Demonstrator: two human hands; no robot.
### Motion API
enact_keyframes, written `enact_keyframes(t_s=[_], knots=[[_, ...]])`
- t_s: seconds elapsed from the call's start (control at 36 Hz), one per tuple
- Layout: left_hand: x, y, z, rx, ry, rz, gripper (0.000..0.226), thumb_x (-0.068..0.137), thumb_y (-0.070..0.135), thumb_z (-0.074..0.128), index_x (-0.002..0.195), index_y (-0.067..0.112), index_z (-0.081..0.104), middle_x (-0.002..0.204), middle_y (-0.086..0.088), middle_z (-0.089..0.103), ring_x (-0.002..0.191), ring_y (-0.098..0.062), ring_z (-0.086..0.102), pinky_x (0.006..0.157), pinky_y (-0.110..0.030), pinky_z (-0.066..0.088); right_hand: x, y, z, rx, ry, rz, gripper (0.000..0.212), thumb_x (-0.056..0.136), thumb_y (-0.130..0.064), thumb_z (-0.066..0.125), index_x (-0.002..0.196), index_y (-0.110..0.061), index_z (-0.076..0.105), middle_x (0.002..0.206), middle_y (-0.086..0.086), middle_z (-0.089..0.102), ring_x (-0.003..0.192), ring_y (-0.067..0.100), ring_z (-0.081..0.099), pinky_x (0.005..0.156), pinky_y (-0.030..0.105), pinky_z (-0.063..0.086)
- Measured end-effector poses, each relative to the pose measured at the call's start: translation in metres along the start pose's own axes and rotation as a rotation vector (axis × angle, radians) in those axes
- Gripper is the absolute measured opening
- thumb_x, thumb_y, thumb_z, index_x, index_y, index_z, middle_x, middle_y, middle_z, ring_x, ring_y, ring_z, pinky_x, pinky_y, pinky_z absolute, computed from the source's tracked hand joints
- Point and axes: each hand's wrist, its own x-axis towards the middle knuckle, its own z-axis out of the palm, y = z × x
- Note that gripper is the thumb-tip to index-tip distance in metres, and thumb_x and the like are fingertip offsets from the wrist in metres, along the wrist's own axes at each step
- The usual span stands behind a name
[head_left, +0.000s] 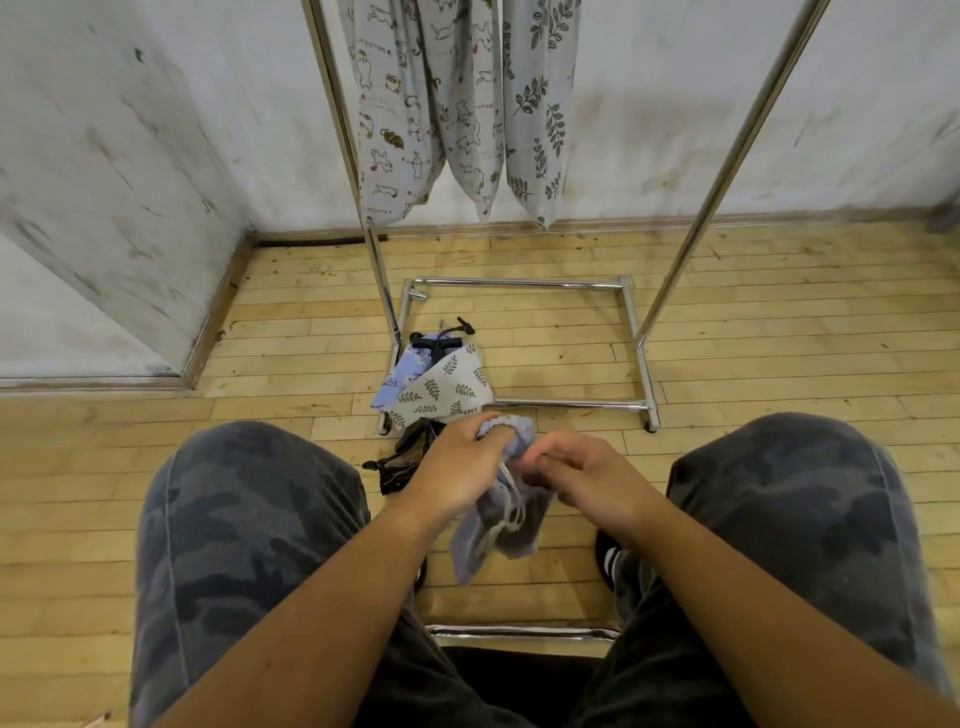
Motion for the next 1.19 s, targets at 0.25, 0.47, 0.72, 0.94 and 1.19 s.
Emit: enact_keyframes(t_s=[0.25, 0.47, 0.72, 0.94, 1.19], knots=[[0.010, -0.005, -0.004, 0.110, 0.074, -0.017, 0.028, 0.103, 0.021, 0.053, 0.086, 0.039, 0.067, 0.083, 0.010, 0.075, 0.074, -0.006, 0.064, 0.066, -0.021, 0.048, 0.001, 0.010, 0.001, -0.558, 0.153, -0.023, 0.048, 0.097, -0.028, 0.062, 0.142, -0.043, 0.051, 0.127, -0.002, 0.072, 0.107, 0.024, 0.069, 0.087, 0.028, 0.051], [0.018, -0.018, -0.010, 0.267, 0.092, -0.013, 0.039, 0.099, 0.004, 0.049, 0.125, 0.024, 0.069, 0.117, 0.008, 0.069, 0.101, -0.011, 0.064, 0.073, -0.016, 0.046, 0.005, 0.005, 0.001, -0.805, 0.075, 0.065, 0.086, 0.096, -0.021, 0.055, 0.158, -0.047, 0.002, 0.115, 0.009, 0.068, 0.083, 0.023, 0.059, 0.070, 0.035, 0.054], [0.030, -0.038, -0.020, 0.413, 0.173, 0.059, 0.033, 0.081, -0.013, 0.050, 0.082, 0.020, 0.049, 0.084, 0.000, 0.057, 0.072, -0.017, 0.043, 0.052, -0.025, 0.030, 0.009, 0.011, 0.000, -0.852, 0.095, 0.099, 0.097, 0.094, -0.022, 0.066, 0.157, -0.050, -0.002, 0.133, 0.004, 0.060, 0.089, 0.020, 0.060, 0.067, 0.032, 0.050], [0.047, -0.038, -0.032, 0.258, 0.053, 0.020, 0.035, 0.083, -0.009, 0.061, 0.071, 0.024, 0.056, 0.108, -0.008, 0.075, 0.106, -0.025, 0.068, 0.087, -0.041, 0.058, 0.016, 0.009, -0.018, -0.729, 0.345, 0.245, 0.054, 0.096, -0.024, 0.062, 0.142, -0.034, 0.036, 0.092, -0.002, 0.062, 0.071, 0.015, 0.062, 0.055, 0.029, 0.050], [0.100, -0.079, -0.043, -0.055, 0.093, -0.332, 0.008, 0.086, 0.021, 0.073, 0.094, 0.020, 0.073, 0.105, -0.007, 0.074, 0.094, -0.021, 0.069, 0.084, -0.036, 0.062, 0.061, 0.019, -0.013, -0.594, 0.319, 0.290, 0.019, 0.095, -0.031, 0.069, 0.080, -0.022, 0.077, 0.080, 0.000, 0.069, 0.068, 0.016, 0.066, 0.066, 0.036, 0.062]])
